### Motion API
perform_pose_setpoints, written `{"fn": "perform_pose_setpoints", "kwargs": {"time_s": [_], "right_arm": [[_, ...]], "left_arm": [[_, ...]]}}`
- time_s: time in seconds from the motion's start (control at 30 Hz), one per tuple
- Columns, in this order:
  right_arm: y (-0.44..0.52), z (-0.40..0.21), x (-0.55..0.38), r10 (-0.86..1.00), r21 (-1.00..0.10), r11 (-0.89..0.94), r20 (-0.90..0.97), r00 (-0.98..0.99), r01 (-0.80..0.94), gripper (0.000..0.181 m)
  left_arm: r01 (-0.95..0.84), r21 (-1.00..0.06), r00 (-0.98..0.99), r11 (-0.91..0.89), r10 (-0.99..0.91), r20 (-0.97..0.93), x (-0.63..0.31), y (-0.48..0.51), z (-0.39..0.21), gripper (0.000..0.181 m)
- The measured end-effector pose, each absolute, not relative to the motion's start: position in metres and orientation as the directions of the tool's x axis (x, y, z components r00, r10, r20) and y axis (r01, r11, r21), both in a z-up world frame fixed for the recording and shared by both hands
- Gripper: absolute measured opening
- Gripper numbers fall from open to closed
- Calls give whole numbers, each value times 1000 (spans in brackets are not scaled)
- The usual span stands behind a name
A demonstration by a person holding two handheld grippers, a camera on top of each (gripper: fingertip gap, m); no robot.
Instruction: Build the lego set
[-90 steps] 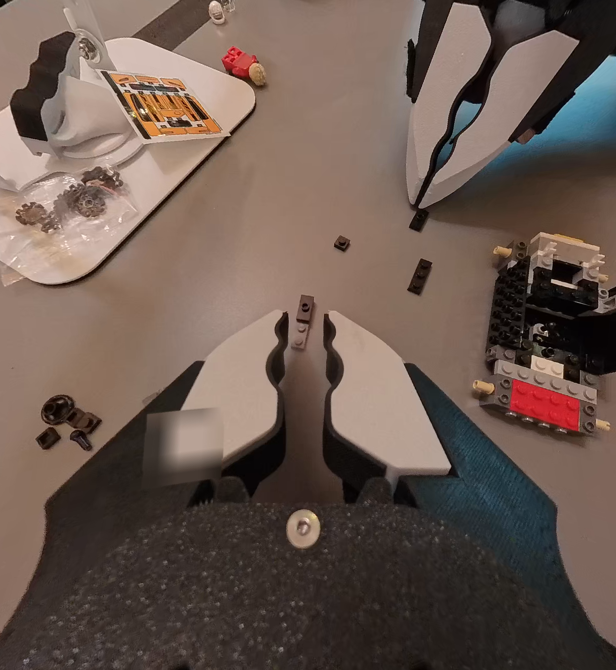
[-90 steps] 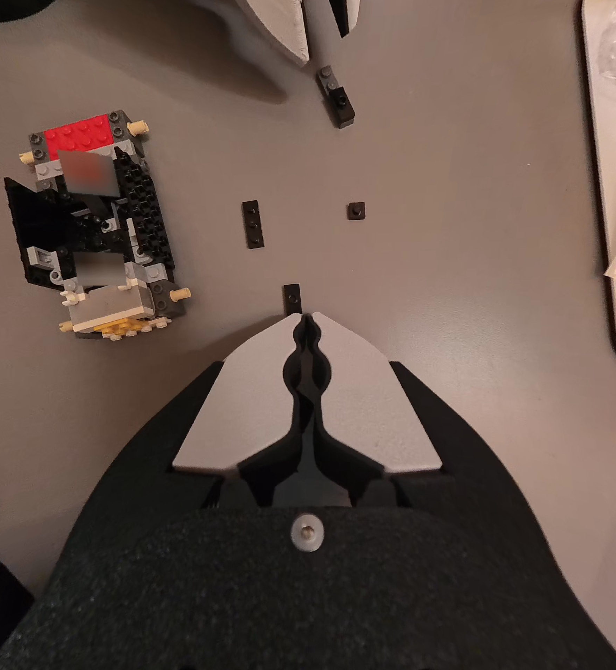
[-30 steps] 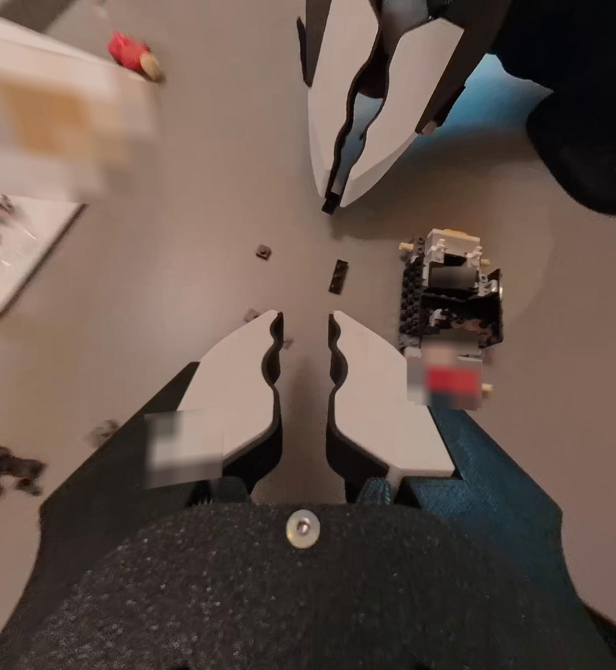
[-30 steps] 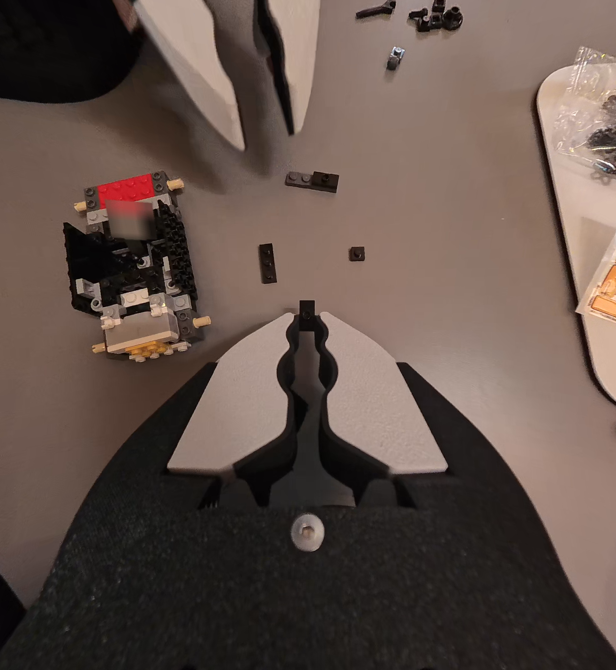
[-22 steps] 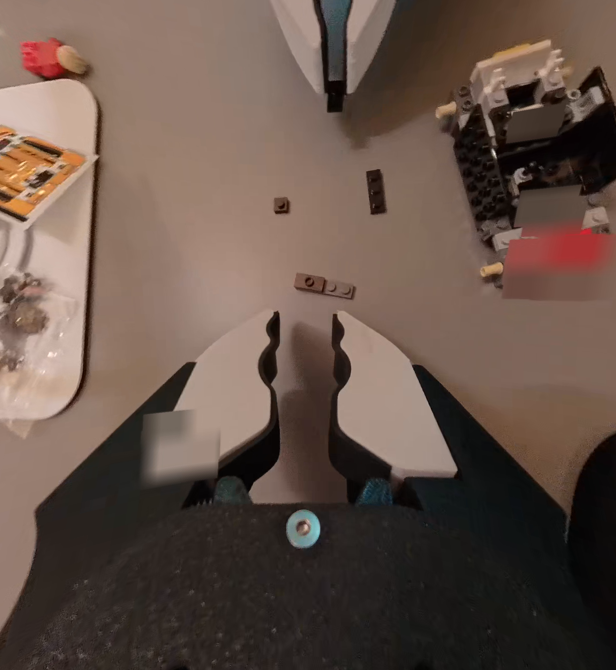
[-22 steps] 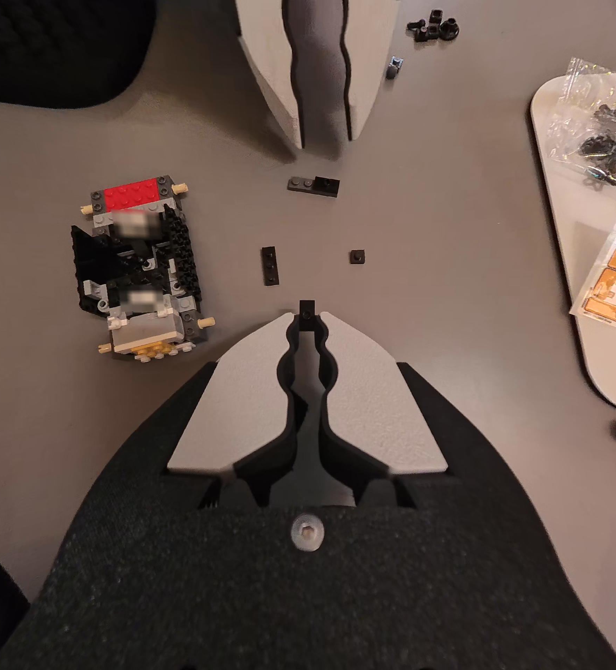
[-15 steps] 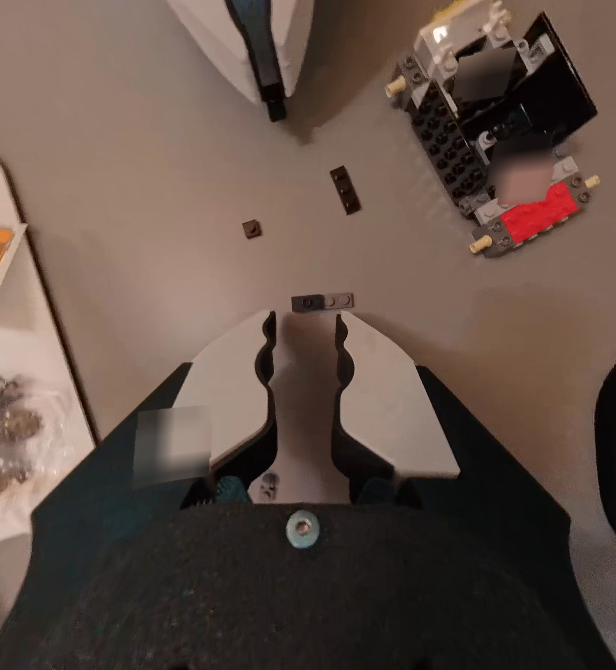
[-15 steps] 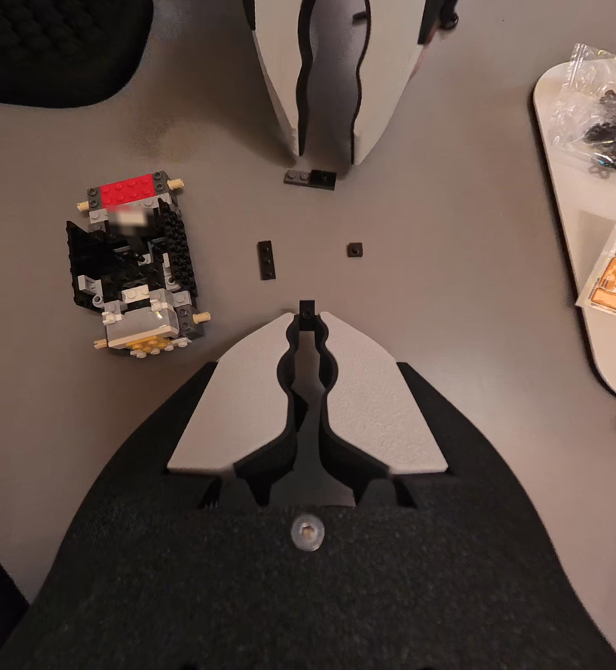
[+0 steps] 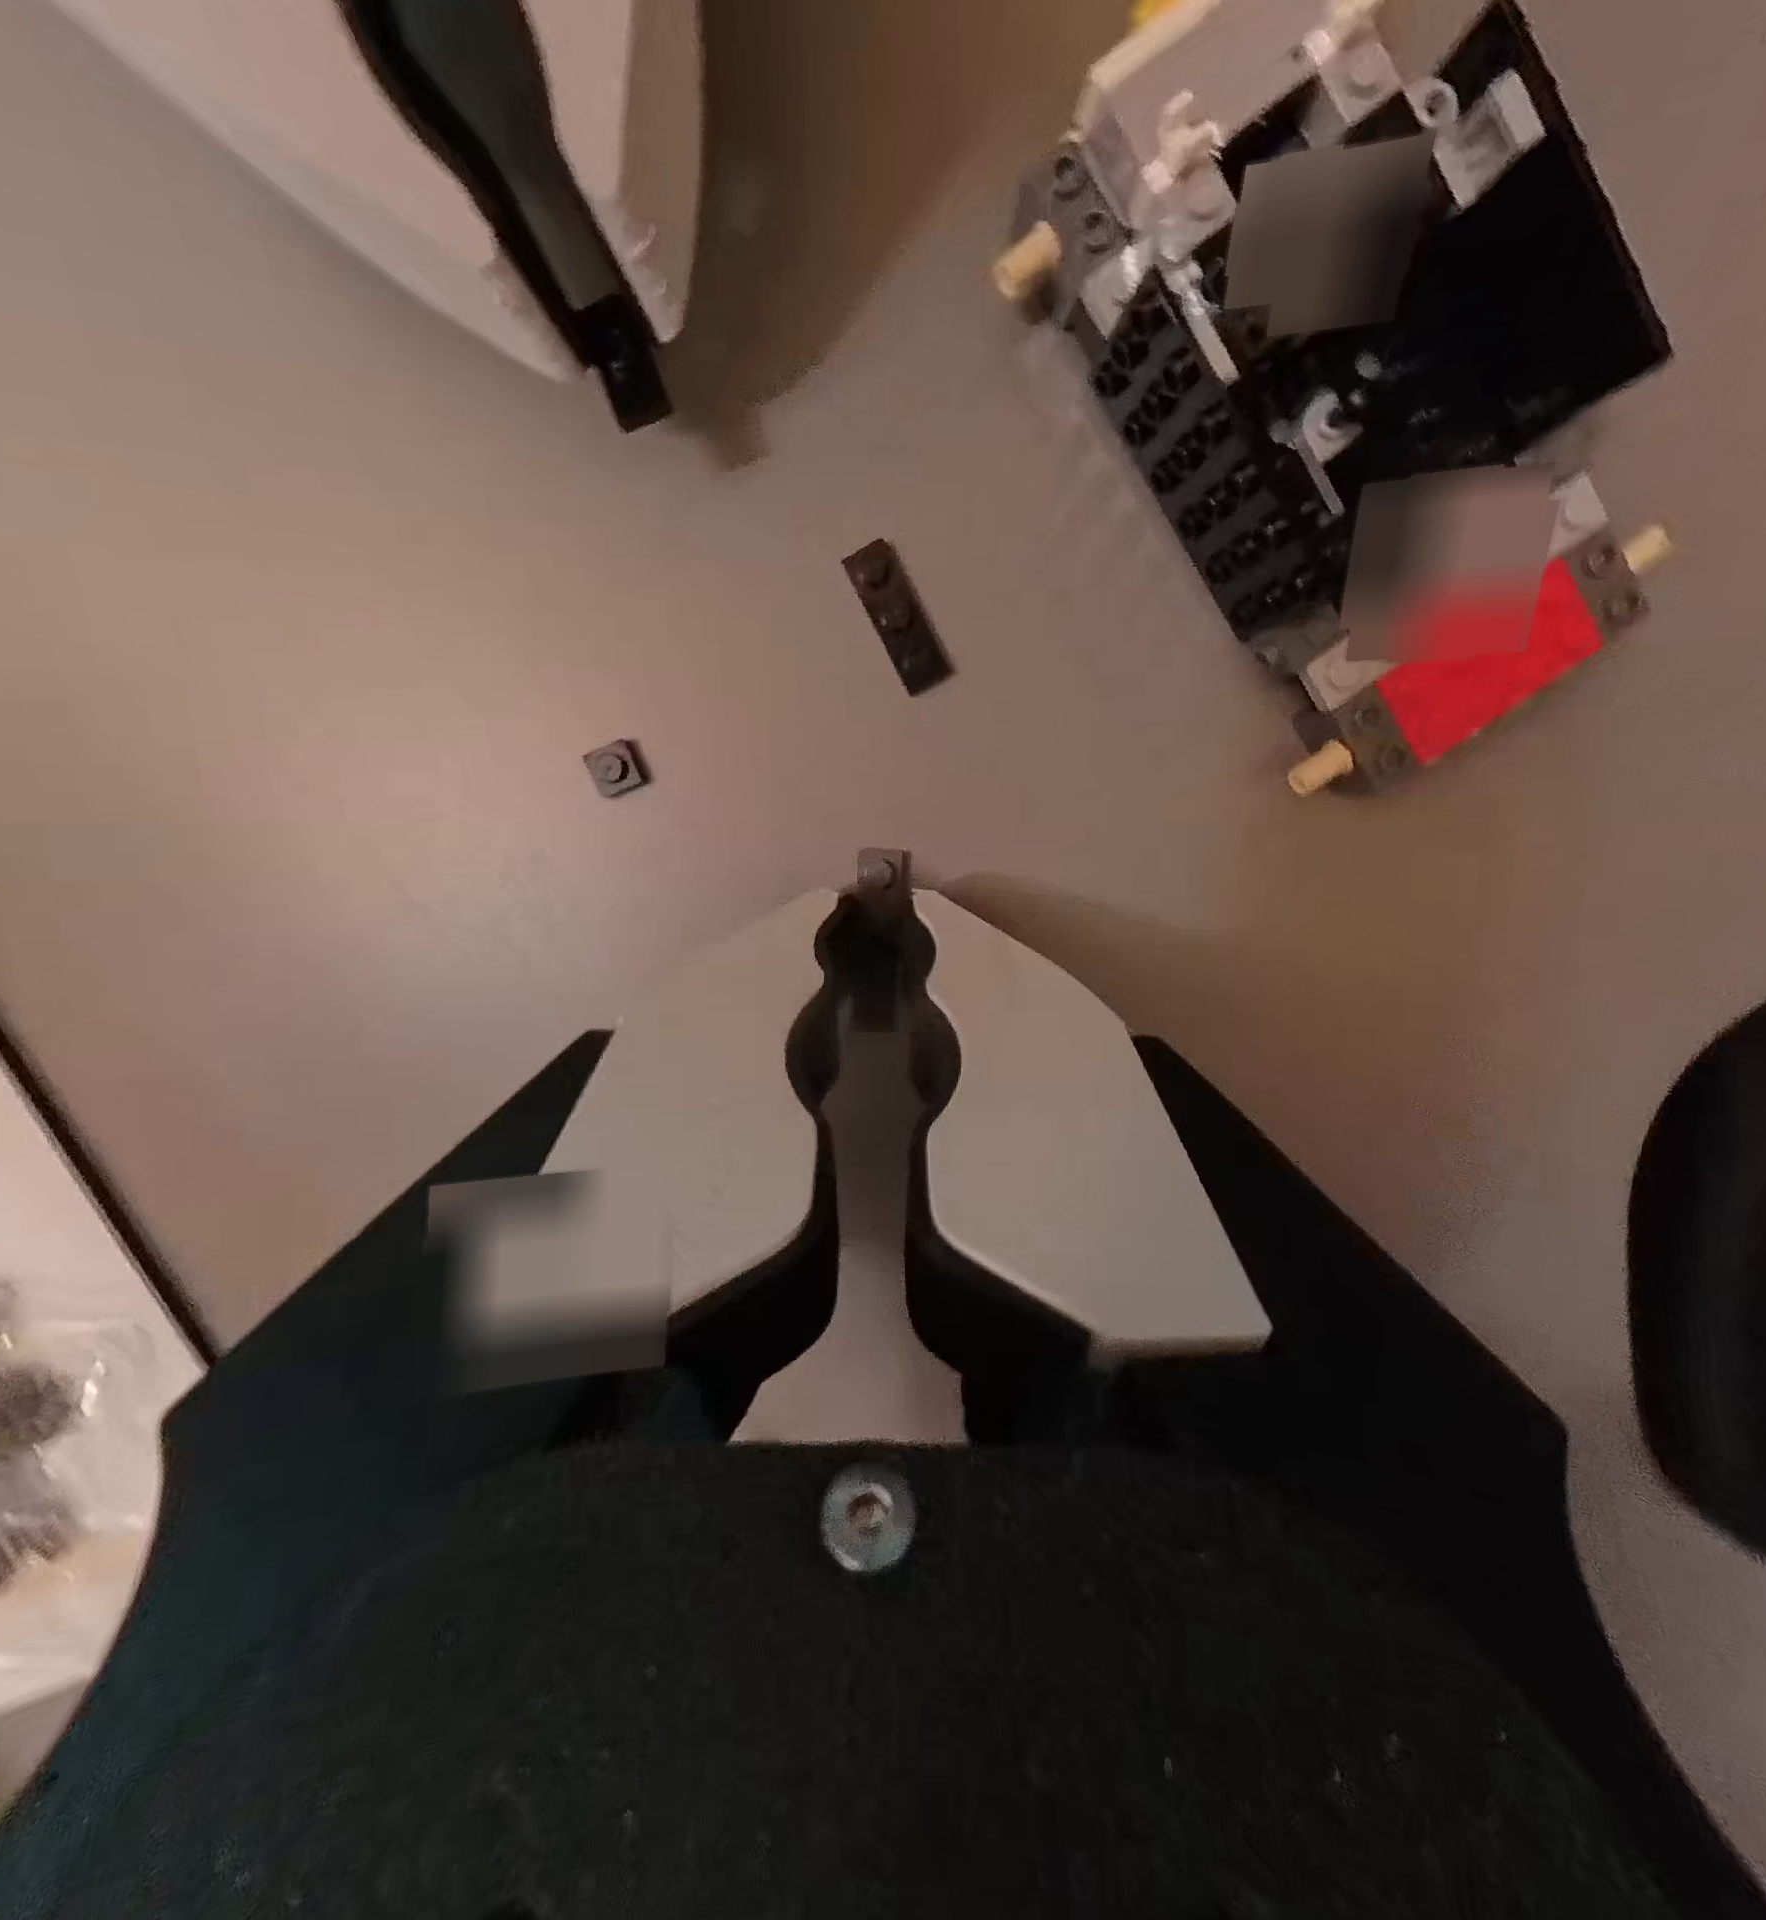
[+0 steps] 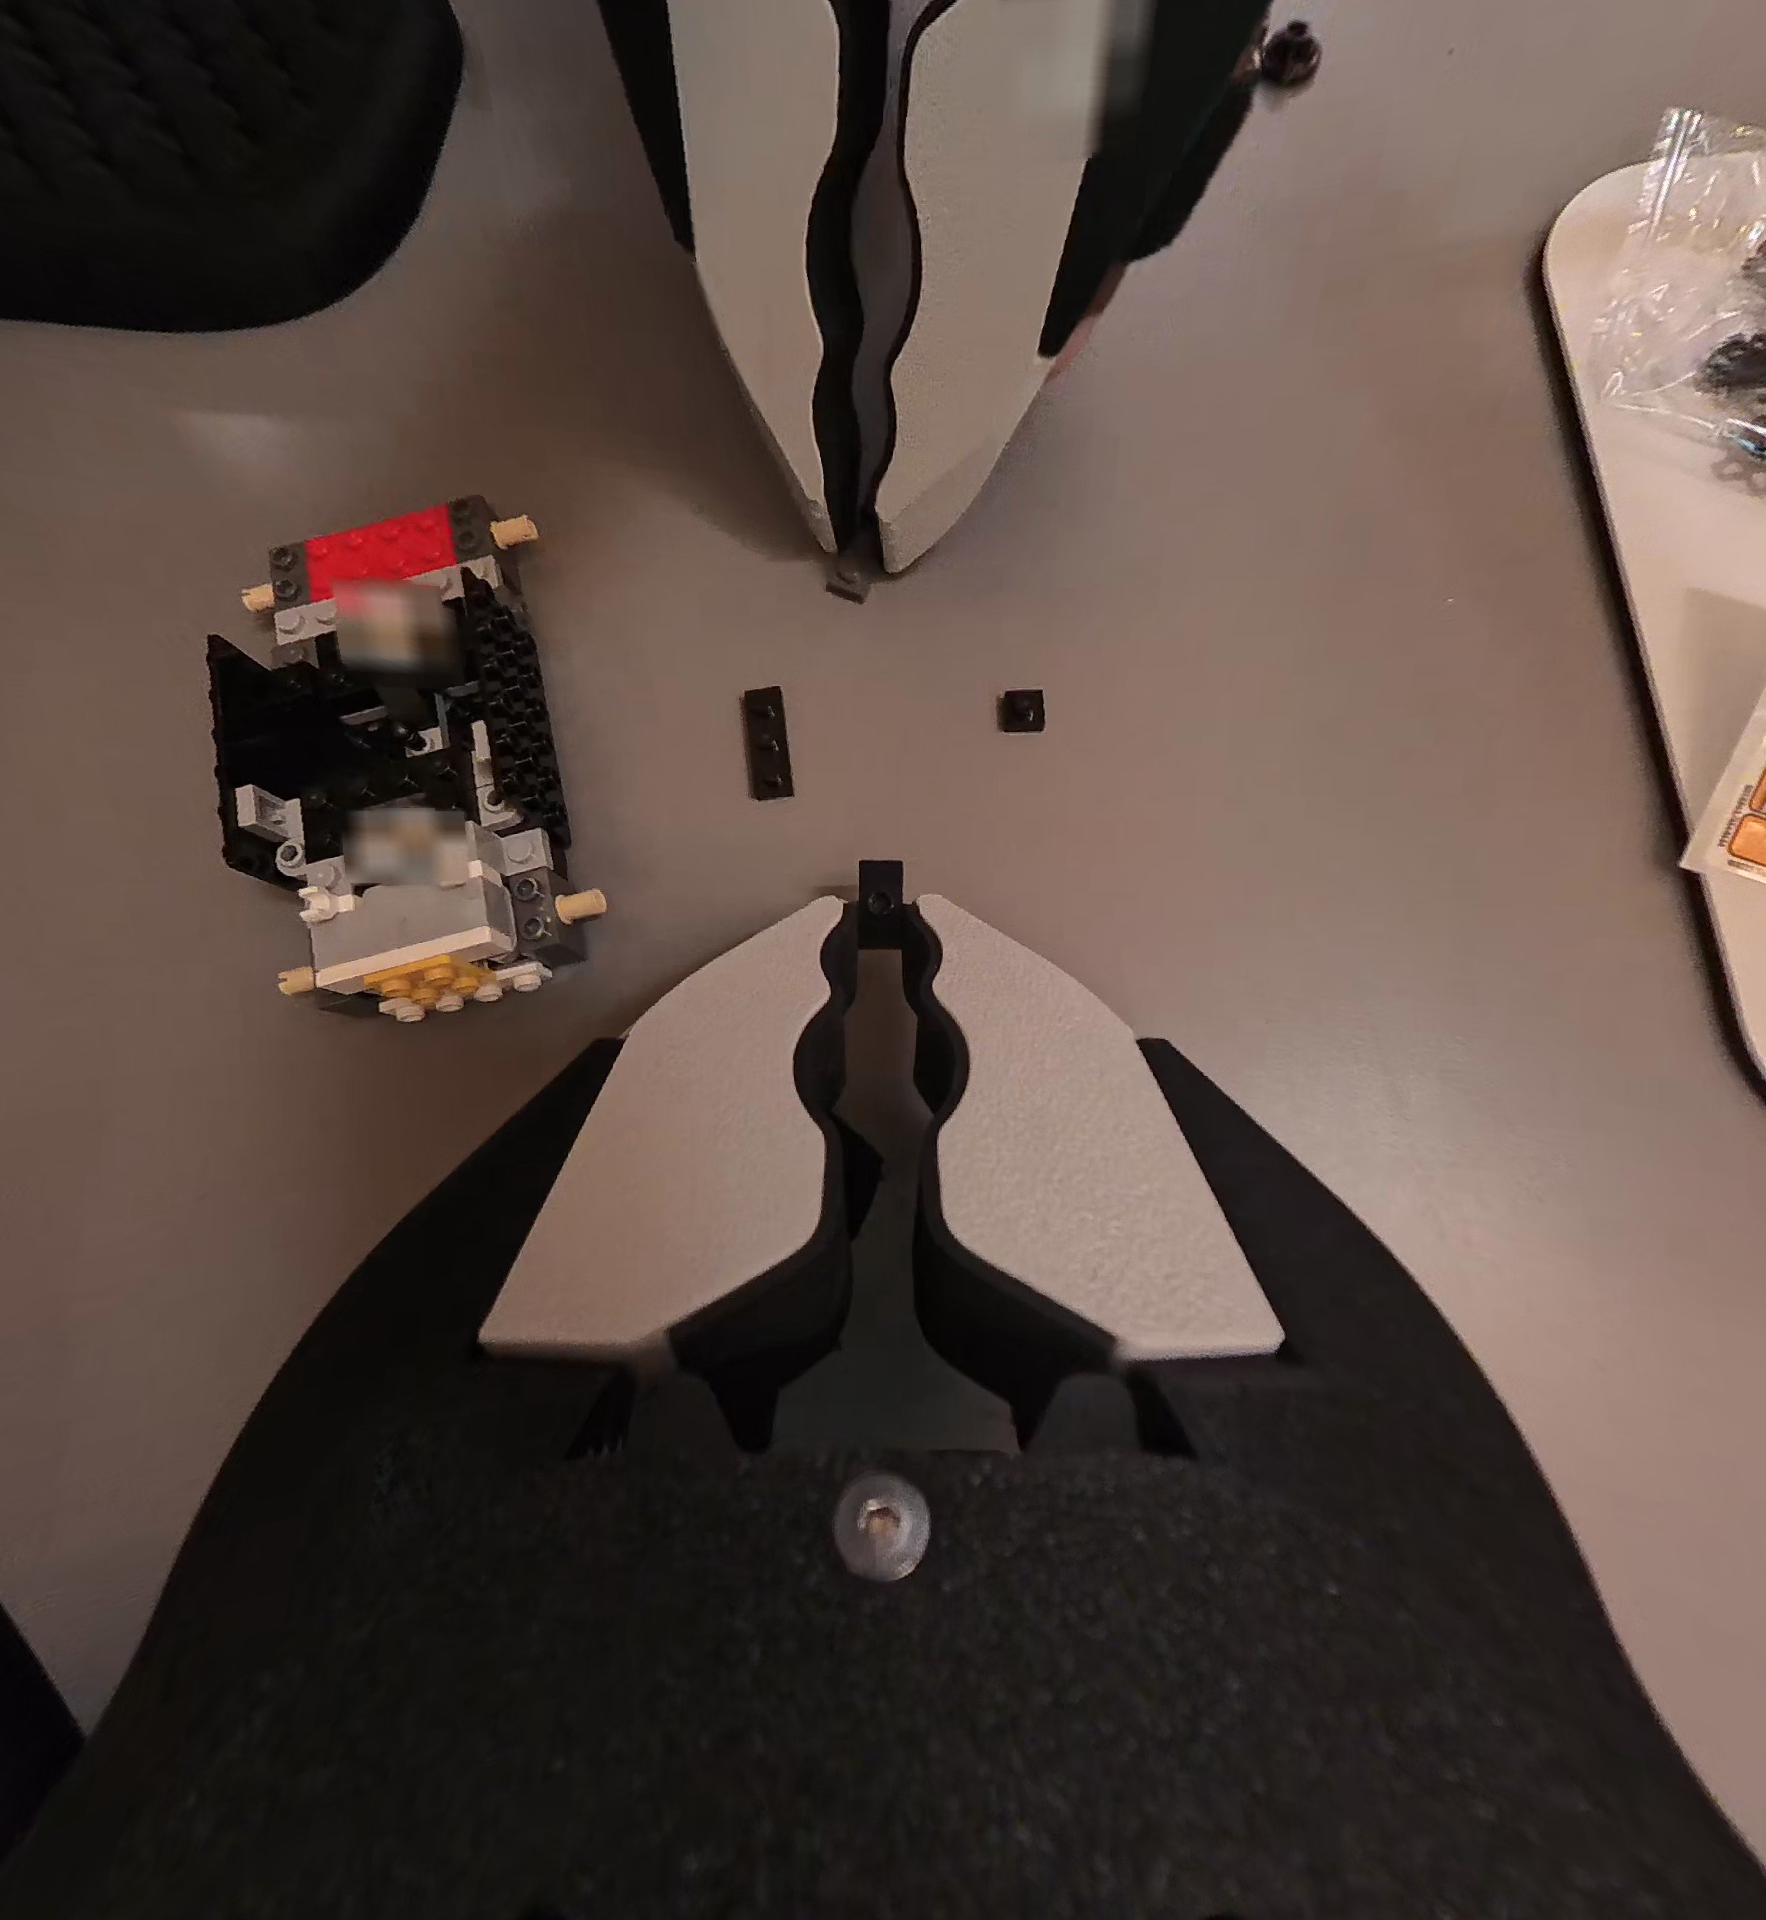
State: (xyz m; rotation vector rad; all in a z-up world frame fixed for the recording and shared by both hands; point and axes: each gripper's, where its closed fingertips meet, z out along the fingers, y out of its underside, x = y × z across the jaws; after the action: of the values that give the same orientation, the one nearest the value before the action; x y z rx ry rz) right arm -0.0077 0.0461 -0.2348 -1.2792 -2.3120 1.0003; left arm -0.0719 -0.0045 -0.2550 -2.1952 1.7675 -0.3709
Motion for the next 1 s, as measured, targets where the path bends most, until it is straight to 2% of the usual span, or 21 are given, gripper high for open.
{"fn": "perform_pose_setpoints", "kwargs": {"time_s": [0.13,0.3,0.43,0.47,0.57,0.73,0.87,1.0], "right_arm": [[36,-224,-13,823,-733,370,-25,-567,570,7],[13,-218,-21,796,-744,402,-5,-606,534,7],[0,-220,-30,782,-733,415,-15,-623,539,7],[-3,-221,-33,781,-728,417,-18,-624,543,7],[-9,-226,-39,780,-697,435,-25,-625,570,7],[-13,-232,-45,774,-672,457,-22,-632,583,7],[-13,-233,-47,771,-672,461,-21,-637,580,8],[-12,-233,-46,772,-675,460,-18,-636,577,8]], "left_arm": [[-834,-429,400,-347,-916,-38,-69,-11,-254,8],[-721,-526,550,-452,-835,-36,-66,-29,-247,30],[-647,-560,646,-517,-762,-43,-79,-26,-251,27],[-629,-567,660,-531,-751,-29,-79,-24,-252,27],[-579,-593,685,-560,-728,20,-73,-19,-253,8],[-591,-590,691,-551,-723,-17,-67,-21,-253,9],[-583,-616,674,-530,-739,-2,-60,-29,-248,21],[-522,-643,715,-560,-699,28,-65,-26,-244,18]]}}
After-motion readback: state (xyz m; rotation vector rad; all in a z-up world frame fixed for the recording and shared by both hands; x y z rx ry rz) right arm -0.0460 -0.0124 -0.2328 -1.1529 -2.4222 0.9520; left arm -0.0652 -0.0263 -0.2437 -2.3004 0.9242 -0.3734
